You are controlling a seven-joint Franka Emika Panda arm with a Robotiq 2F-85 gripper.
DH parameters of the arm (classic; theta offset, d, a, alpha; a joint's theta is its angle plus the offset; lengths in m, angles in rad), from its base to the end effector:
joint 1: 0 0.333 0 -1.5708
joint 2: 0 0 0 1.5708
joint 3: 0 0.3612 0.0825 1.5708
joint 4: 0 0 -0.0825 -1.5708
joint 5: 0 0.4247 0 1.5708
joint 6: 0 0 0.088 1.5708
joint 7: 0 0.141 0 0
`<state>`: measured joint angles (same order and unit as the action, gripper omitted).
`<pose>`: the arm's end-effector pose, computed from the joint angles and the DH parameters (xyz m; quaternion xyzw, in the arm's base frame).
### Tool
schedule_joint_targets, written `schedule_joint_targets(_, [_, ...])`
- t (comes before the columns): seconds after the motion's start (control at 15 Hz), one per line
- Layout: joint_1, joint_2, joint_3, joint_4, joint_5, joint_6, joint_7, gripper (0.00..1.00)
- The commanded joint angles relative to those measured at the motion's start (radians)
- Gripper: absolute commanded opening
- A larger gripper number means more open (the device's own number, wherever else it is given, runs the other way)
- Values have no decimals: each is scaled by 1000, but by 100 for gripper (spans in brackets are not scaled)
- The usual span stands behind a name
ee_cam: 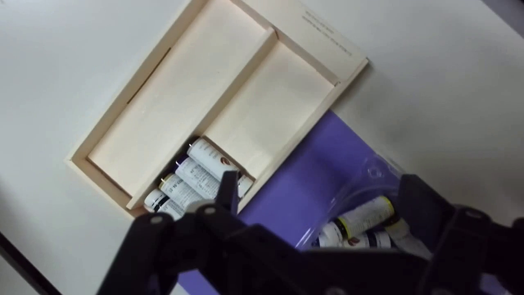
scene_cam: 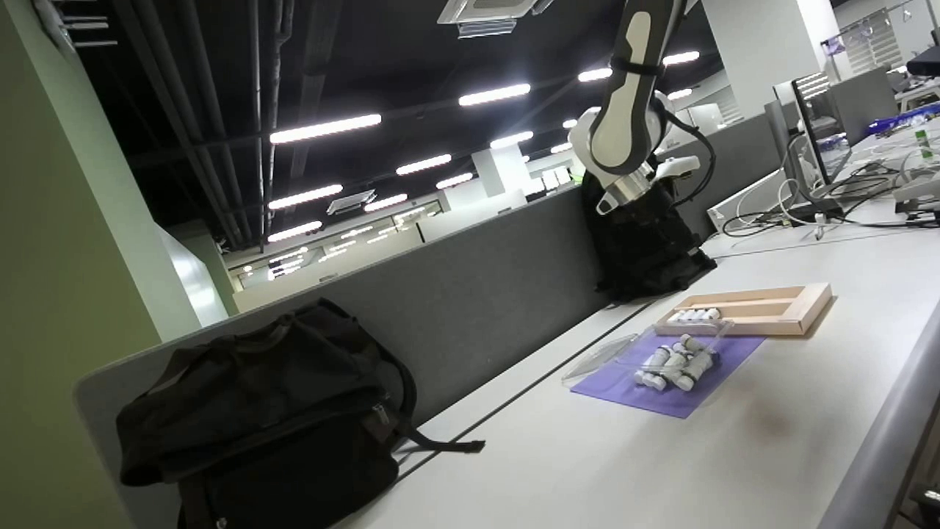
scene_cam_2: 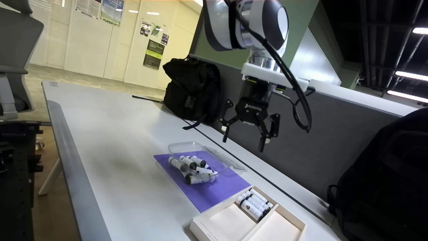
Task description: Take a bottle from the tray and put it in the clear container
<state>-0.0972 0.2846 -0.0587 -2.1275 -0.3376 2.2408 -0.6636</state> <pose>0.5802 -0.1100 0.2436 0.9205 0.3583 -0.1298 0.0859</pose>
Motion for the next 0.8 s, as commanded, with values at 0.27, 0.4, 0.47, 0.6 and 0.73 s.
schedule_joint_targets(0.27, [-43, 69, -10, 116, -55, -143, -214, 100])
schedule_joint_targets(0.4, [-39, 77, -9, 127, -58, -154, -220, 100])
schedule_joint_targets(0.47, [-37, 78, -9, 128, -58, -155, -220, 100])
schedule_joint_targets(0.6, [-36, 78, -9, 128, -58, -156, -221, 100])
schedule_joint_targets(0.73, [-36, 78, -9, 128, -59, -157, -221, 100])
